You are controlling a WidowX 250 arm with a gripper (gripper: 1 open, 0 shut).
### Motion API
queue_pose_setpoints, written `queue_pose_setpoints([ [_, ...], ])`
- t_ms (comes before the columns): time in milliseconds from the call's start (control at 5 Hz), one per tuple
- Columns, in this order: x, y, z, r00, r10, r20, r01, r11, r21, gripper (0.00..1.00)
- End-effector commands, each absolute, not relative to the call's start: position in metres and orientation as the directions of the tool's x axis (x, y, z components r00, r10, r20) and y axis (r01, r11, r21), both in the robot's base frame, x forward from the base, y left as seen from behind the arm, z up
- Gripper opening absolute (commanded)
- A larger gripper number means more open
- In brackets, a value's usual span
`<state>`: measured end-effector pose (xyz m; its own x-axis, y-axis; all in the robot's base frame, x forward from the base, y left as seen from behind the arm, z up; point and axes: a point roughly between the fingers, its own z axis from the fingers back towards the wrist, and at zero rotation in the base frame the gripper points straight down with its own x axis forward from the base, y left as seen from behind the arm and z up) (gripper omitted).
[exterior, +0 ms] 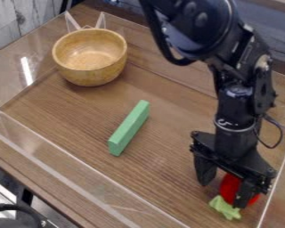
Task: Move the red object to the right side of the table
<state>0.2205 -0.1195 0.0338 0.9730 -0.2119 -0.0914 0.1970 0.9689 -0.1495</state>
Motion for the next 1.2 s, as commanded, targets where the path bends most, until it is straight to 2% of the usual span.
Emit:
queue_pose_setpoints([
  [0, 0.230, -0.117, 0.061, 0.979, -0.201, -0.024, 0.195, 0.967, -0.163, 1.00],
  [200, 0.232, -0.114, 0.079, 0.982, -0.188, -0.002, 0.185, 0.968, -0.168, 1.00],
  [600, 0.242, -0.085, 0.136, 0.987, -0.132, 0.088, 0.144, 0.977, -0.160, 1.00],
  [800, 0.258, -0.054, 0.150, 0.993, -0.034, 0.113, 0.049, 0.991, -0.128, 1.00],
  [1000, 0.270, -0.024, 0.149, 0.991, 0.035, 0.130, -0.021, 0.993, -0.113, 1.00],
])
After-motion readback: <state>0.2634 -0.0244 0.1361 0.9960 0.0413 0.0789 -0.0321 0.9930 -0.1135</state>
